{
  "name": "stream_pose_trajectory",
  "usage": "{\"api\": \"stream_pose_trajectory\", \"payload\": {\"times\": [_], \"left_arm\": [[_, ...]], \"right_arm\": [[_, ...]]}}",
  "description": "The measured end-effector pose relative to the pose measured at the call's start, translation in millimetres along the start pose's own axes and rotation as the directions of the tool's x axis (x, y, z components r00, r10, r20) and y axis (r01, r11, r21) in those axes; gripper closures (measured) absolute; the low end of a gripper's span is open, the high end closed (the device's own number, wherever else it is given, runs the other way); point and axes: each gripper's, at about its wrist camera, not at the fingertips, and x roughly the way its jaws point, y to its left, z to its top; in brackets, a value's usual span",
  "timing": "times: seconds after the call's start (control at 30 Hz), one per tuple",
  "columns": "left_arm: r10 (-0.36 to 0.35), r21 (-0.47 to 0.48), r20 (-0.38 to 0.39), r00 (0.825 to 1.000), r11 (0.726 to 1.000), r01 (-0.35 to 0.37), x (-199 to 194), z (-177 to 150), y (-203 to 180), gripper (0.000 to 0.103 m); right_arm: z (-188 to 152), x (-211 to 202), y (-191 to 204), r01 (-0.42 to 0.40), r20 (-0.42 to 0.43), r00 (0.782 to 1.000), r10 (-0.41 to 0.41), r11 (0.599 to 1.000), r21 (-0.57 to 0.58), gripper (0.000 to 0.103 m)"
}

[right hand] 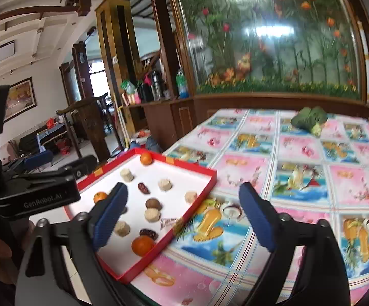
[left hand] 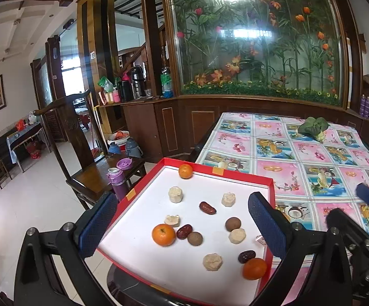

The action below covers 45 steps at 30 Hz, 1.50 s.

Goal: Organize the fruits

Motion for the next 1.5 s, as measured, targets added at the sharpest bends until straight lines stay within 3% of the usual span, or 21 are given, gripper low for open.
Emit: {"api": "stream_pose_trajectory", "payload": {"times": [0.17,0.53,1.03,1.37,1.5], "left_arm": [[0.017,-0.002,0.023,1.0,1.0,-0.017,-6.9,-1.2,8.2,0.0],[0.014,-0.017,0.063,0.998,1.0,-0.013,-18.8,-0.4,24.1,0.0],[-0.004,-0.002,0.011,1.0,1.0,0.004,-9.7,-4.2,32.1,0.0],[-0.012,-0.026,-0.038,0.999,1.0,0.011,-1.7,-7.3,38.0,0.0],[-0.067,-0.081,-0.029,0.997,0.995,0.064,-3.3,-5.8,41.9,0.0]], "right_arm": [[5.5,-6.5,4.3,0.016,0.042,0.999,-0.016,1.0,0.005,0.0],[6.7,-11.9,11.7,0.041,0.075,0.996,-0.039,0.999,-0.026,0.0],[-8.3,6.7,38.6,-0.009,-0.015,1.0,0.007,0.992,-0.129,0.0],[-13.3,12.4,43.8,-0.01,-0.04,0.999,0.004,0.99,-0.139,0.0],[-13.6,12.6,43.5,-0.008,-0.039,0.999,0.003,0.99,-0.138,0.0]]}}
